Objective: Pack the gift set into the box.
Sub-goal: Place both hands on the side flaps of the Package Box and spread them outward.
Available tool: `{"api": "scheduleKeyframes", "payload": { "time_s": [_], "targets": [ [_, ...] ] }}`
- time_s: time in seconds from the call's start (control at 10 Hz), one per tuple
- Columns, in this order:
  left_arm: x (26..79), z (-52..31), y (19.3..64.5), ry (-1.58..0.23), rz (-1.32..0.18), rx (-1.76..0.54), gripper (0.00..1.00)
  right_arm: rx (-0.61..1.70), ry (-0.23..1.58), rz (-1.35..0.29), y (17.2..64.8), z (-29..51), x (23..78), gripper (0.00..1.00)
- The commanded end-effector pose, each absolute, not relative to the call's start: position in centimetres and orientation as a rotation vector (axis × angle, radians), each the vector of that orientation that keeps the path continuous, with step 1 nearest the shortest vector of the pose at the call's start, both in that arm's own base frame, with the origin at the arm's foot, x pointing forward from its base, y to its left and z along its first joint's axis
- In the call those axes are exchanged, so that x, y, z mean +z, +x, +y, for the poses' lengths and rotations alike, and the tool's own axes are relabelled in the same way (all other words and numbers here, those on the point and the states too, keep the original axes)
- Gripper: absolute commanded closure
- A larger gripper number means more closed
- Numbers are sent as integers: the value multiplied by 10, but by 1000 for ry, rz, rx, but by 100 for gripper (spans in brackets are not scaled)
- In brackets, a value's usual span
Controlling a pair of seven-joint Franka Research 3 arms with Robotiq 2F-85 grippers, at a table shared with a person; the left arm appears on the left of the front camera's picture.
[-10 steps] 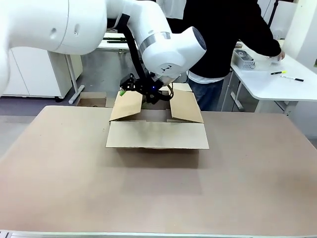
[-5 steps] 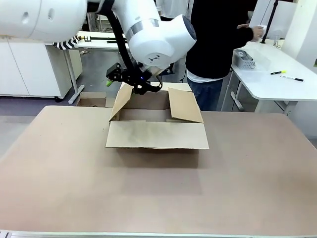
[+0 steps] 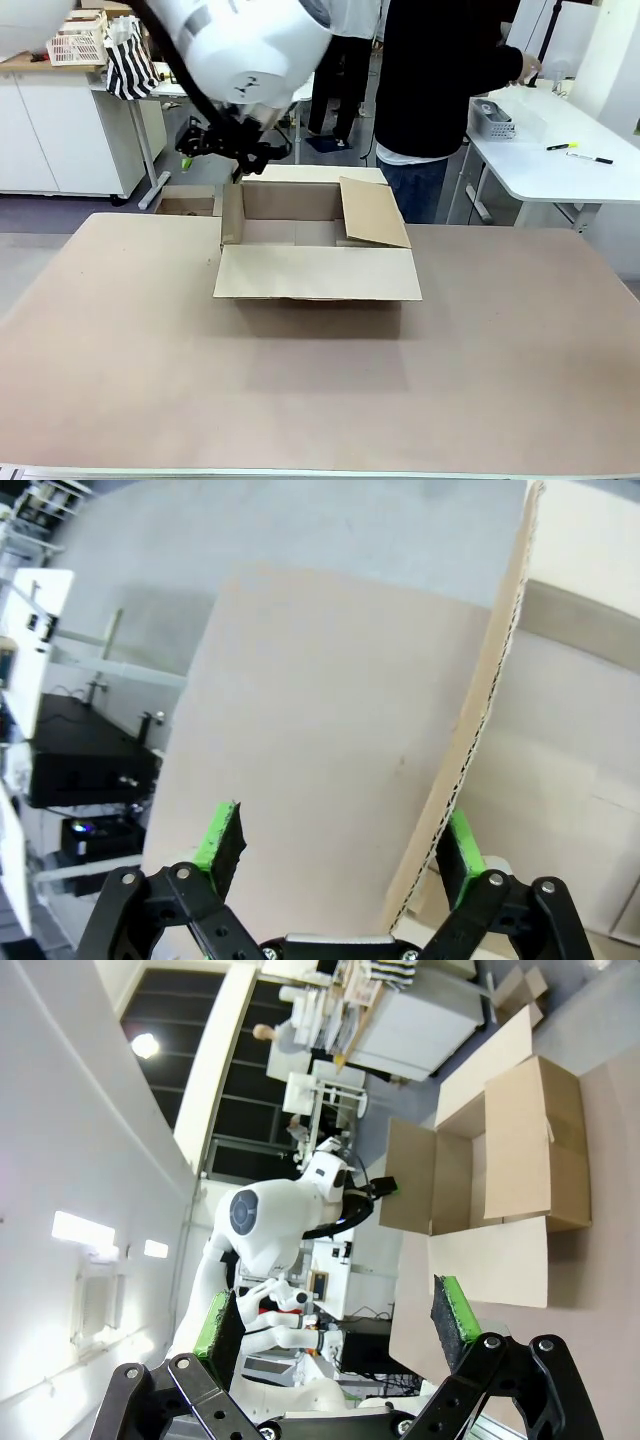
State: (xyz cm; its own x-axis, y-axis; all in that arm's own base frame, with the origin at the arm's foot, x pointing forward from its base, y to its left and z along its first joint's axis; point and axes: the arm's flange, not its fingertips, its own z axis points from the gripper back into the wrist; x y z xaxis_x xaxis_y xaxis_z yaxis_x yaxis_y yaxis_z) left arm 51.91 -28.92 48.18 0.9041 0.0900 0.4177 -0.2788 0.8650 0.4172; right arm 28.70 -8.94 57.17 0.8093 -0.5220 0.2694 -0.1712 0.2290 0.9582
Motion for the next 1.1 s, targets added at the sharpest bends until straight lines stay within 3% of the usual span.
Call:
{"api": "scheduleKeyframes", "payload": {
  "time_s": [0.0, 1.0],
  "targets": [
    [476, -256, 508, 369, -358, 185, 0, -241, 1356, -656, 291, -89, 572, 0],
    [448, -110, 503, -335, -157, 73, 0, -241, 1356, -656, 291, -89, 572, 0]
  ]
}}
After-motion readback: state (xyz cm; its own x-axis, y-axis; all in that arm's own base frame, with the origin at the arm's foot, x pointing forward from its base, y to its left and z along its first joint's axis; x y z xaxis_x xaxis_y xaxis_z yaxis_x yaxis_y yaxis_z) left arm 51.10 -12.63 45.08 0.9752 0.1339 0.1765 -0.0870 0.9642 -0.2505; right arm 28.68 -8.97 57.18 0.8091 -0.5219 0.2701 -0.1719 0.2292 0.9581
